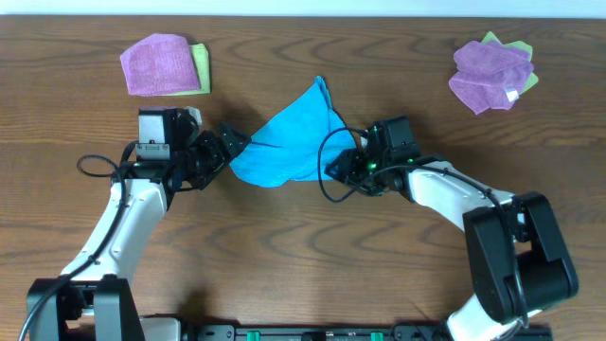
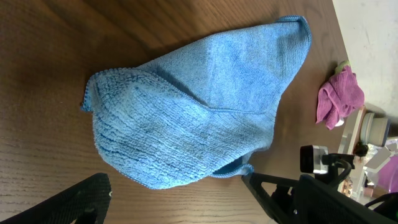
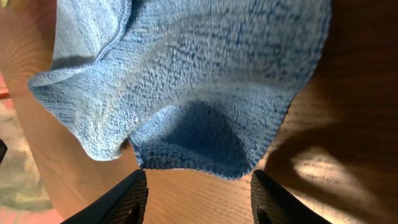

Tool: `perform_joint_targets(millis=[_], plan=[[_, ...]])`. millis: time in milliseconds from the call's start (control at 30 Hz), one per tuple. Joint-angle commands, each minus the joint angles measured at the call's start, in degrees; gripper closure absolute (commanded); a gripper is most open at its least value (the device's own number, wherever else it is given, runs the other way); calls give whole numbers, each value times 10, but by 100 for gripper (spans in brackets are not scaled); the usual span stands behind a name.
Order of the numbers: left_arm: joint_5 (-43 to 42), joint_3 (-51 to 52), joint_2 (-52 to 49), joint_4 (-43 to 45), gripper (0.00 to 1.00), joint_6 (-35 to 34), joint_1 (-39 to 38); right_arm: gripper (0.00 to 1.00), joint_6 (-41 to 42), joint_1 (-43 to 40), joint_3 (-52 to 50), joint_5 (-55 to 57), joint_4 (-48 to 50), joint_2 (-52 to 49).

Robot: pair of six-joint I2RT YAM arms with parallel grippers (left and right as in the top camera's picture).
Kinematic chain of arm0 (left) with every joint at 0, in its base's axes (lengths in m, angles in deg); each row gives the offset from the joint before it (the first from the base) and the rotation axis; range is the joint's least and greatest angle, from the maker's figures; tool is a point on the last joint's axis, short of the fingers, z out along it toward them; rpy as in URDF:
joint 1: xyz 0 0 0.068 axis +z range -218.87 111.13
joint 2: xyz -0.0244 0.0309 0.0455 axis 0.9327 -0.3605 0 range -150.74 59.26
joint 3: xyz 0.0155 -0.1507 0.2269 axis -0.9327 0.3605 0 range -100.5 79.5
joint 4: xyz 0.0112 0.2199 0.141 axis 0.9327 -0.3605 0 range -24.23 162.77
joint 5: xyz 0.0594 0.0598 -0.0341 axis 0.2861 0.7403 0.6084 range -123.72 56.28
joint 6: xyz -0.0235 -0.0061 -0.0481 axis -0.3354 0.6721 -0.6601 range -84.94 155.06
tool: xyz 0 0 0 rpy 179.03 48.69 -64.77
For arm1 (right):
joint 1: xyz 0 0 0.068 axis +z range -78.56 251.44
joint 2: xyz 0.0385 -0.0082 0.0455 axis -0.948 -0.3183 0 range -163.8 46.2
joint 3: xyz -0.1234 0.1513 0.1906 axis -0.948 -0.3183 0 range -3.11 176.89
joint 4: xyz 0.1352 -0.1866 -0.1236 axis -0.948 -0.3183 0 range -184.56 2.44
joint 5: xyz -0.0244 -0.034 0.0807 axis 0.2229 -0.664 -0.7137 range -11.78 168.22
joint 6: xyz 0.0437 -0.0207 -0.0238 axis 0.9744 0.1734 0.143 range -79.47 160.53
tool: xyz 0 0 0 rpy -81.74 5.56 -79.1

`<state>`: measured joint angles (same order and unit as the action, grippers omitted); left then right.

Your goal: Fold the cloth

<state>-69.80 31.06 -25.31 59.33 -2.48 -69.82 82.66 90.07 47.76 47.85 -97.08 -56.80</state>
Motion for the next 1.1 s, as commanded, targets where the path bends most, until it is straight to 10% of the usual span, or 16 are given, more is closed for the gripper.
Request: perform_joint_targets(millis=[0,1067], plan=[[-8,-5,-4,0,5,-2,2,45,26,10,-4,-10,-1,9],[7,-5,-4,3,5,-2,2,43,239,9,-5,-30,10,11]])
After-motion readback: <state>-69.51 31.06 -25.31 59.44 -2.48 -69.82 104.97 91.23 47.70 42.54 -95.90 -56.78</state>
